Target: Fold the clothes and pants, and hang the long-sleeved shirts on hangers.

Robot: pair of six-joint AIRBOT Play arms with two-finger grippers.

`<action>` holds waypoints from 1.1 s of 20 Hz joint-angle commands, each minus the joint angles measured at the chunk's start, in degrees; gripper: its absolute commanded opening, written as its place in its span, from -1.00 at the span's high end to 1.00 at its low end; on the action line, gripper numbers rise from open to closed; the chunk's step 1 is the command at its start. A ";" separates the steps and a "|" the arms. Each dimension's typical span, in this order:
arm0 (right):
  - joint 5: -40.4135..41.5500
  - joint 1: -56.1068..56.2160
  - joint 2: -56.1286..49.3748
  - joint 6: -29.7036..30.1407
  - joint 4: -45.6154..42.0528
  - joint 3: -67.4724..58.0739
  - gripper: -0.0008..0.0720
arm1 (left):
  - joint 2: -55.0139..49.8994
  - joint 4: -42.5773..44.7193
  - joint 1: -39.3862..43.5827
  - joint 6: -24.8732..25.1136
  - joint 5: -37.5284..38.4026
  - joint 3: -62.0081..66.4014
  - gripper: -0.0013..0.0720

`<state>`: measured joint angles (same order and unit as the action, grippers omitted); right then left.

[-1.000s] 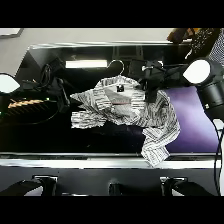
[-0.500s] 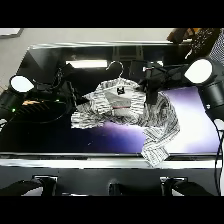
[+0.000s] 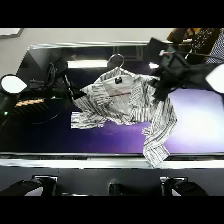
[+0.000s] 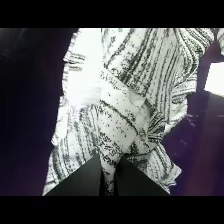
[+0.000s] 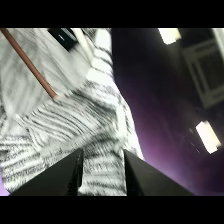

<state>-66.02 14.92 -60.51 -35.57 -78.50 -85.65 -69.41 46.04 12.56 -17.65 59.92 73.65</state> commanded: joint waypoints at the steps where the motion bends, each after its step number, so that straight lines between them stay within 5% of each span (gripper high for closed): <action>1: -2.01 -0.04 5.42 -8.20 -11.98 0.02 0.05 | 3.10 -0.04 0.04 0.35 -1.20 0.07 0.88; 5: -2.71 -12.52 8.87 -14.19 -9.86 0.02 -0.23 | 6.82 -0.02 0.04 0.33 1.90 0.07 0.88; 8: -2.03 -27.82 7.87 -13.38 9.57 0.94 -0.58 | 8.02 -0.04 0.31 0.33 2.84 0.07 0.88; 11: -11.39 -34.07 3.65 -5.79 21.73 1.05 -0.58 | 8.09 -0.07 0.79 0.33 2.95 0.07 0.88; 15: -17.42 -33.55 -2.73 4.24 25.42 1.14 -0.77 | 8.07 -0.04 1.11 0.31 3.10 0.07 0.88; 18: -18.51 -33.55 -7.13 8.70 27.65 1.14 -0.77 | 8.04 -0.04 1.14 0.09 3.17 0.04 0.88; 22: -18.49 -33.53 -10.60 23.26 35.34 1.14 -0.77 | 8.00 -0.04 1.11 0.09 3.34 0.04 0.88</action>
<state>-83.37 -18.46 -68.45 -23.27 -49.58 -84.53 -61.41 46.00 13.65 -17.52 63.09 73.65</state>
